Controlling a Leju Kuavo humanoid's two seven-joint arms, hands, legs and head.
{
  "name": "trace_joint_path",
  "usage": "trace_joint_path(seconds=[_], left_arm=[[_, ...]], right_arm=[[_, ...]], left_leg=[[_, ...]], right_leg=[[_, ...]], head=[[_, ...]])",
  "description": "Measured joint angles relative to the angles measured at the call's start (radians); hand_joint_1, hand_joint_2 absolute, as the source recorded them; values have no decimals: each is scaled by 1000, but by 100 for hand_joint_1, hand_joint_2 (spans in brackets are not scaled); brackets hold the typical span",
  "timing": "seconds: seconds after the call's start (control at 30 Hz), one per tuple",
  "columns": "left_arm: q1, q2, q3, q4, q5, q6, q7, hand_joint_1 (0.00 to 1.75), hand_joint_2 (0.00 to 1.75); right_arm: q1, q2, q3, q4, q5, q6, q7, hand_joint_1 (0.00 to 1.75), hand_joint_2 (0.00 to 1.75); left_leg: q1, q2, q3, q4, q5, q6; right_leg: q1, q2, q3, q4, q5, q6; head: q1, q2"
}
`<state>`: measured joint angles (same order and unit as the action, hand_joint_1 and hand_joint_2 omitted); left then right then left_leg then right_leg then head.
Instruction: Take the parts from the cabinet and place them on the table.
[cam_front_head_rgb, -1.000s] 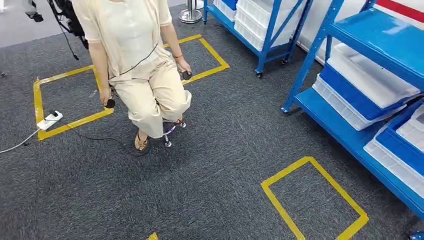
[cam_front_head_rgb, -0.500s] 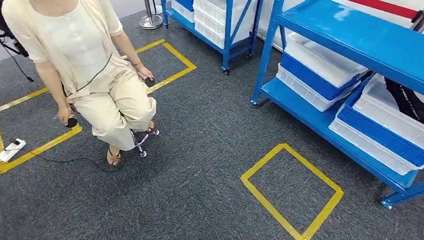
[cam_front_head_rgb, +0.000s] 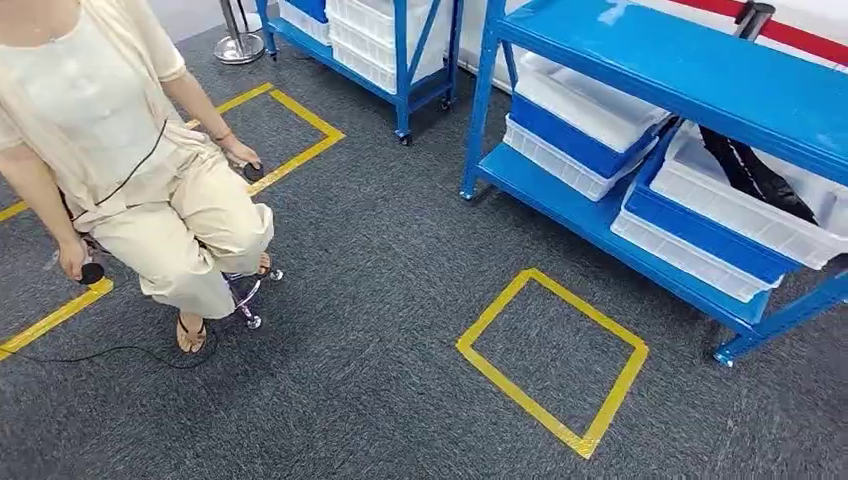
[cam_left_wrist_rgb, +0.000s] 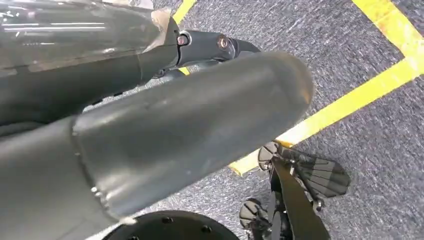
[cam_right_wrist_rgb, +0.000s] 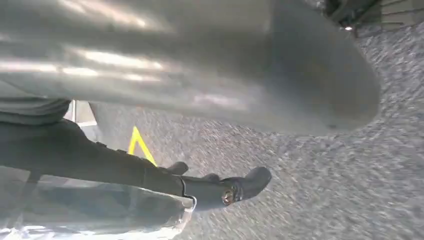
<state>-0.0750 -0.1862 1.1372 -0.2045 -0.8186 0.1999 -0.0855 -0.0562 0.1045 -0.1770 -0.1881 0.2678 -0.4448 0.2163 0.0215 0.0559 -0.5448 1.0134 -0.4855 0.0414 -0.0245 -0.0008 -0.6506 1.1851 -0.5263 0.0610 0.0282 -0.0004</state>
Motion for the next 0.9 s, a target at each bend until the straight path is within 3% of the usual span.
trace_joint_path(seconds=[0.03,0.07,0.1,0.13,0.2,0.23,0.27,0.3,0.33,0.37,0.4,0.43,0.47,0.57,0.6,0.63,0.7,0.77,0.9], left_arm=[[0,-1,0,0,0,0,0,0,0],[0,0,0,0,0,0,0,0,0],[0,0,0,0,0,0,-2,0,0],[0,0,0,-1,0,0,-2,0,0],[-7,0,0,0,-1,0,-3,0,0],[-9,0,0,0,-2,-1,-3,0,0],[-9,0,0,0,-3,-1,-3,0,0],[-9,0,0,0,-5,-2,-4,0,0],[-9,0,0,0,-8,-2,-4,0,0],[-7,0,0,0,-10,-2,-3,0,0],[-6,0,0,0,-11,-2,-3,0,0],[-4,0,0,0,-13,-2,-3,0,0],[-4,0,0,0,-16,-2,-3,0,0],[-5,0,0,0,-19,-4,-3,0,0],[-6,2,0,0,-20,-4,-3,0,0],[-7,2,0,0,-22,-5,-4,0,0],[-7,0,-1,0,-26,-10,-3,0,0],[-6,0,-1,0,-33,-11,-3,0,0],[-7,2,-1,0,-34,-13,-3,0,0]], right_arm=[[-1,-1,0,0,1,0,0,0,0],[-4,-1,0,0,2,0,0,0,0],[-7,4,0,0,2,1,0,0,0],[-7,1,0,0,2,1,2,0,0],[-5,-1,0,0,2,0,5,0,0],[-6,-1,0,0,2,0,5,0,0],[-7,-1,0,0,2,-2,6,0,0],[-7,-2,0,0,2,-6,5,0,0],[-7,-2,0,0,2,-11,1,0,0],[-6,-2,0,0,2,-13,-2,0,0],[-6,0,0,0,2,-14,-2,0,0],[-5,-1,0,0,4,-15,-2,0,0],[-5,-1,0,0,6,-16,-1,0,0],[-6,-1,0,0,7,-18,0,0,0],[-6,1,0,0,7,-18,0,0,0],[-6,0,0,0,7,-20,0,0,0],[-5,-3,0,0,4,-20,0,0,0],[-6,-3,-1,0,0,-20,0,0,0],[-5,-5,-3,0,-3,-21,1,0,0]], left_leg=[[1,9,3,1,-3,-5],[-3,19,9,2,-6,-13],[-9,25,11,1,-11,-21],[-10,31,16,2,-13,-28],[-4,45,26,-3,-14,-35],[2,48,27,-2,-20,-44],[7,8,21,22,-39,-51],[8,-25,-1,73,-76,-49],[7,-45,-41,156,-120,-48],[7,-52,-81,237,-153,-48],[7,-55,-116,298,-170,-47],[7,-55,-134,322,-163,-44],[7,-55,-128,292,-130,-39],[2,-61,-25,60,-3,-17],[-4,-66,-13,26,-6,-13],[-4,-59,-14,18,1,-18],[-7,-59,-14,15,4,-38],[-15,-59,-15,15,4,-26],[-23,-59,-15,16,4,-20]], right_leg=[[-6,-21,54,-97,32,10],[-8,-67,90,-169,44,7],[7,-71,90,-167,49,1],[4,-54,93,-166,52,-15],[9,-38,83,-166,50,-26],[0,-27,98,-171,54,-37],[-4,-22,97,-172,56,-45],[-3,-19,97,-171,59,-56],[0,-13,96,-171,59,-62],[4,-5,95,-171,59,-62],[9,1,95,-171,58,-62],[12,6,96,-171,58,-62],[14,12,97,-171,58,-62],[18,23,102,-171,58,-62],[24,24,101,-170,57,-60],[30,24,98,-168,56,-57],[35,23,83,-165,51,-64],[31,23,84,-166,52,-61],[27,23,84,-166,55,-51]], head=[[-1,0],[2,0],[2,0],[-5,0],[-3,0],[-2,0],[-5,0],[-9,0],[-10,0],[-12,0],[-11,0],[-11,0],[-11,0],[-12,0],[-11,0],[-10,0],[-10,0],[-10,0],[-10,0]])
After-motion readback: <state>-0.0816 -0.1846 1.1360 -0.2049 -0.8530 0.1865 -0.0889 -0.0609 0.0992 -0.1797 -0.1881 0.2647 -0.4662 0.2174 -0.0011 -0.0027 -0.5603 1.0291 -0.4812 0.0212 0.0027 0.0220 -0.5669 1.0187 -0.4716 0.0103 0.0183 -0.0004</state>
